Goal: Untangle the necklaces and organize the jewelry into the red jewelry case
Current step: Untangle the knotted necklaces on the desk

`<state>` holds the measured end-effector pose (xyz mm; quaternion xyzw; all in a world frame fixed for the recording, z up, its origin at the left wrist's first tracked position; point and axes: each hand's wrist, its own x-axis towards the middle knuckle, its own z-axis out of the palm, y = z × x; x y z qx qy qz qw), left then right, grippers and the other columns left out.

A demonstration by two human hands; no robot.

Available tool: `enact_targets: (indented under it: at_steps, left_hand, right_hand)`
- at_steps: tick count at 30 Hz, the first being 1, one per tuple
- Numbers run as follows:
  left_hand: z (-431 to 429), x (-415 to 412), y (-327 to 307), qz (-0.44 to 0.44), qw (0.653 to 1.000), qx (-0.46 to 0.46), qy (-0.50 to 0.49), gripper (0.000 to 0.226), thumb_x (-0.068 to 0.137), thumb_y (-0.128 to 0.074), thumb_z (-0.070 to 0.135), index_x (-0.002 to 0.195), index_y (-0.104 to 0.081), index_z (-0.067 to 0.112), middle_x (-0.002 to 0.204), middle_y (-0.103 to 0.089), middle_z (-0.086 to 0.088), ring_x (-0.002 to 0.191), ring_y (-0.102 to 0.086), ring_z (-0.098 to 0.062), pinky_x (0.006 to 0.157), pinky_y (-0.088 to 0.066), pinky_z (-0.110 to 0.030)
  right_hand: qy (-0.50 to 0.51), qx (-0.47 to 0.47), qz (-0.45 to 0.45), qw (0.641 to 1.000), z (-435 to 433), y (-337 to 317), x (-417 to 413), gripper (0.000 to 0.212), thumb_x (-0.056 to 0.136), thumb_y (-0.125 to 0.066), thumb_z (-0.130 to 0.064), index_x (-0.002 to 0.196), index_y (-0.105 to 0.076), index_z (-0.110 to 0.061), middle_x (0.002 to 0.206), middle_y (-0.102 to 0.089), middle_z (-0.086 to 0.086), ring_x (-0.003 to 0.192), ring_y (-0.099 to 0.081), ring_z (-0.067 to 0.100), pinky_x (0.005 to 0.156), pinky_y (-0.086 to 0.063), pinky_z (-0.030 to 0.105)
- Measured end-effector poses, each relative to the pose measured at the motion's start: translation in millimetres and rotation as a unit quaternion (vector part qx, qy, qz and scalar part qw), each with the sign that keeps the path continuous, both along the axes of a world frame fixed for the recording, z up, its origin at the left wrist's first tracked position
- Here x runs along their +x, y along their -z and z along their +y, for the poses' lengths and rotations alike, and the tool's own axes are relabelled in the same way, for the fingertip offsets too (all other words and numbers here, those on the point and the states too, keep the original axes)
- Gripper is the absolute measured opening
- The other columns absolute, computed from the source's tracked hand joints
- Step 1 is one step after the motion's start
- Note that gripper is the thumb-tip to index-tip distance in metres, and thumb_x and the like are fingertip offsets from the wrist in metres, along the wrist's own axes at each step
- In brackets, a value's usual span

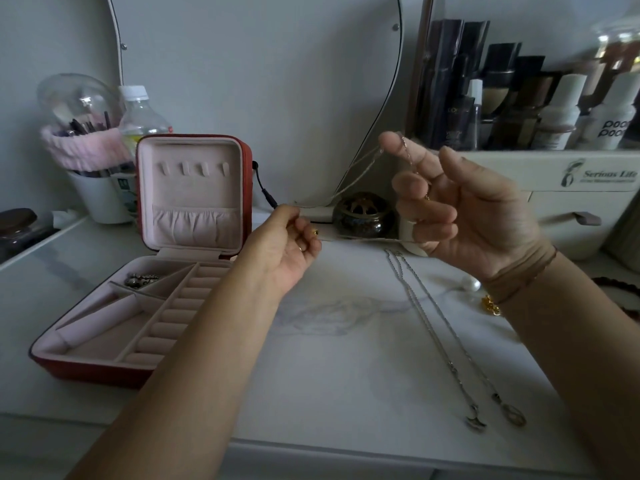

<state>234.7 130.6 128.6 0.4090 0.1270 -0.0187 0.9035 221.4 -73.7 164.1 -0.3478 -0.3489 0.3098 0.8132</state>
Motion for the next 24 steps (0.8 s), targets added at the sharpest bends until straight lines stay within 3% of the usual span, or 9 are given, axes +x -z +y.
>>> enact_targets:
  at_steps: [4,8,13,18,24]
  left_hand:
    - [-1,-4,0,-0.003,0.995,0.092,0.044,0.023,0.090,-0.055,0.009,0.070,-0.046,0.017,0.046,-0.031,0.006,0.039,-0.026,-0.008,0.044,-0.029,-0.019]
    - [-2,-7,-1,-0.007,0.982,0.182,0.055,0.022,0.089,-0.060,0.015,0.070,-0.049,0.019,0.047,-0.034,0.007,0.034,-0.023,-0.005,0.037,-0.020,-0.017]
    - [-4,-10,2,-0.056,0.931,0.360,0.023,0.009,0.083,-0.072,0.024,0.080,-0.066,0.018,0.060,-0.044,0.005,0.049,-0.037,-0.008,0.048,-0.030,-0.022]
    - [-8,-12,-3,-0.114,0.942,0.315,0.031,0.017,0.093,-0.058,0.025,0.082,-0.067,0.016,0.060,-0.056,0.005,0.054,-0.054,-0.008,0.058,-0.042,-0.021]
    - [-10,-13,-8,-0.186,0.959,0.209,0.041,0.025,0.098,-0.047,0.022,0.077,-0.060,0.015,0.061,-0.053,0.002,0.055,-0.051,-0.008,0.054,-0.045,-0.018]
  right_hand:
    - [0.097,-0.027,-0.049,0.994,-2,0,0,0.047,0.085,-0.058,-0.024,0.130,-0.048,-0.016,0.077,-0.055,-0.002,0.058,-0.048,0.006,0.056,-0.051,0.020]
    - [0.203,-0.037,-0.062,0.976,3,-2,-4,0.029,0.085,-0.049,-0.024,0.111,-0.059,-0.016,0.071,-0.054,-0.005,0.062,-0.049,0.008,0.081,-0.050,0.031]
    - [0.225,-0.045,-0.058,0.972,5,-3,-6,0.015,0.086,-0.050,-0.024,0.090,-0.063,-0.017,0.075,-0.055,-0.003,0.071,-0.051,0.012,0.088,-0.049,0.034]
    - [0.217,-0.090,-0.041,0.971,7,-1,-6,0.023,0.089,-0.047,-0.022,0.101,-0.063,-0.012,0.082,-0.060,0.001,0.075,-0.057,0.012,0.081,-0.054,0.032]
    - [0.184,-0.215,-0.008,0.959,13,7,-6,0.026,0.083,-0.055,-0.012,0.107,-0.064,-0.008,0.081,-0.065,0.005,0.070,-0.062,0.012,0.078,-0.056,0.029]
